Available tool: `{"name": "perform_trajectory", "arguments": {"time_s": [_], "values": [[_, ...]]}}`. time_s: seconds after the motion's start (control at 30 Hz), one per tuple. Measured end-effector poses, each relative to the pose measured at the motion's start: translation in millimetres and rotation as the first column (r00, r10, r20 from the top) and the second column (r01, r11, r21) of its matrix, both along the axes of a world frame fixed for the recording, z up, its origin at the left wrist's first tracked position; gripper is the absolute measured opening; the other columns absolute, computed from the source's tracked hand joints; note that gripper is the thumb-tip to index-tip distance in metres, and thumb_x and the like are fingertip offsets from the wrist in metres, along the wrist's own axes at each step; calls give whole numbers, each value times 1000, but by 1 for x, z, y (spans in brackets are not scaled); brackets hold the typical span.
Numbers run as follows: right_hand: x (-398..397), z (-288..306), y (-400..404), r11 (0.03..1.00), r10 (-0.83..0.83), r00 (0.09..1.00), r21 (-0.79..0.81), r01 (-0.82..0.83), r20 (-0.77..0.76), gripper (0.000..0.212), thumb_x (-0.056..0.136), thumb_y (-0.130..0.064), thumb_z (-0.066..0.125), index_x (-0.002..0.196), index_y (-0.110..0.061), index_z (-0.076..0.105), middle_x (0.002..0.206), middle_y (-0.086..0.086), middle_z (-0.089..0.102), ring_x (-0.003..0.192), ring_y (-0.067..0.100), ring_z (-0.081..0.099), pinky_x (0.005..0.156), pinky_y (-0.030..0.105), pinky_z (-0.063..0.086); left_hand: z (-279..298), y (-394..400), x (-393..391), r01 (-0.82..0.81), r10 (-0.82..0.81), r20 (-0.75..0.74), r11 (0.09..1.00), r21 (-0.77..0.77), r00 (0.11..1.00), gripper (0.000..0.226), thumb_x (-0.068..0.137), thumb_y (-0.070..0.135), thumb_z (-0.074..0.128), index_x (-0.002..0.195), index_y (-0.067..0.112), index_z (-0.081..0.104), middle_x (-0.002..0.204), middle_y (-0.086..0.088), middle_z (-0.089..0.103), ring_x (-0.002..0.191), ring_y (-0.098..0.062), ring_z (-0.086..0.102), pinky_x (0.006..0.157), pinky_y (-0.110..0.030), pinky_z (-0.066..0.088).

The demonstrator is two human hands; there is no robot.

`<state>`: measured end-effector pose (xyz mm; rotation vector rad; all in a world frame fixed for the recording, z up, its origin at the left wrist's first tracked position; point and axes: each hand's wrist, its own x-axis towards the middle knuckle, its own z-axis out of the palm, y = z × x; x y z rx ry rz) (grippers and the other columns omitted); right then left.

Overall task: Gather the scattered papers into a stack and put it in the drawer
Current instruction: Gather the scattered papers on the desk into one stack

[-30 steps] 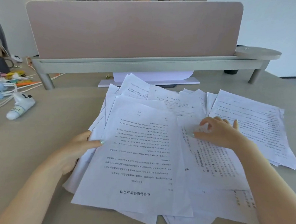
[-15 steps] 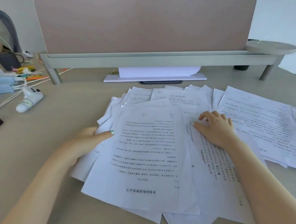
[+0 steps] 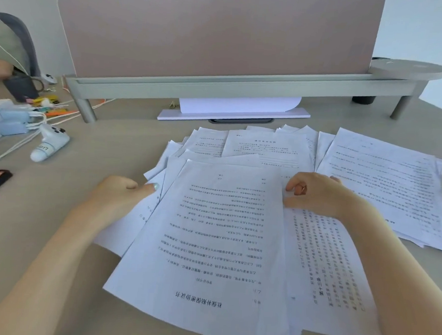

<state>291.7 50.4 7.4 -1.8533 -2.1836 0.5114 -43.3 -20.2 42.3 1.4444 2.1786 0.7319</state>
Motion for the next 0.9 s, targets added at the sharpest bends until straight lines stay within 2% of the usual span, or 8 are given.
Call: {"name": "perform_trajectory", "arguments": {"time_s": [0.1,0.2,0.33,0.47,0.6,0.73,0.83,0.9], "values": [[-2,2,-2,999,35,999,-11,-36,-41,22,76,-45,64,84,-24,64,82,-5,62,70,6,49,82,30,33,6,-4,-2,-4,6,-56,999,47,998,52,85,38,60,53,17,24,53,0,23,52,-20,22,50,-28,12],[-6,3,-5,997,64,998,-42,-65,-29,33,79,-45,61,66,-15,55,68,0,52,61,15,41,58,24,26,1,-6,-1,60,-61,-26,997,-39,998,44,85,42,59,59,9,46,57,-3,34,54,-20,33,51,-27,20],[-10,6,-10,996,55,994,-59,-61,-92,31,83,-37,62,85,-7,55,76,1,54,60,14,42,55,26,31,-9,2,5,125,-83,211,973,-195,974,27,83,41,64,81,14,67,73,2,68,64,-19,64,58,-24,45],[-13,10,-14,996,9,975,-79,-27,-220,25,80,-32,63,73,-15,46,72,0,50,53,14,38,51,25,30,-15,18,-8,165,-72,352,956,-242,933,30,77,20,71,105,9,68,100,-14,73,86,-30,69,79,-40,54],[-4,16,-18,984,-14,976,-174,-25,-218,36,78,-42,61,86,-8,51,81,1,53,62,16,41,58,28,30,-22,22,-22,112,-15,490,979,-168,872,21,87,9,60,107,8,68,73,-2,76,59,-16,71,68,-31,54],[-5,18,-22,965,74,988,-239,-105,-133,42,75,-43,70,106,-22,50,103,-9,54,85,11,50,64,21,34,-30,17,-24,60,39,568,986,-154,822,25,90,17,57,111,7,66,67,1,75,56,-12,70,63,-27,55],[-8,18,-21,962,68,992,-257,-93,-104,44,74,-44,71,108,-26,50,91,-17,49,76,1,47,59,21,32,-23,13,-13,141,11,550,962,-234,835,62,60,63,73,109,26,67,101,3,75,96,-13,70,90,-32,53],[-8,16,-19,969,65,997,-234,-74,-46,44,73,-46,71,105,-20,54,86,-13,49,71,6,46,59,23,32,-23,14,-4,221,-61,555,948,-227,830,90,32,70,80,111,29,68,116,-1,70,111,-24,64,102,-43,44]]}}
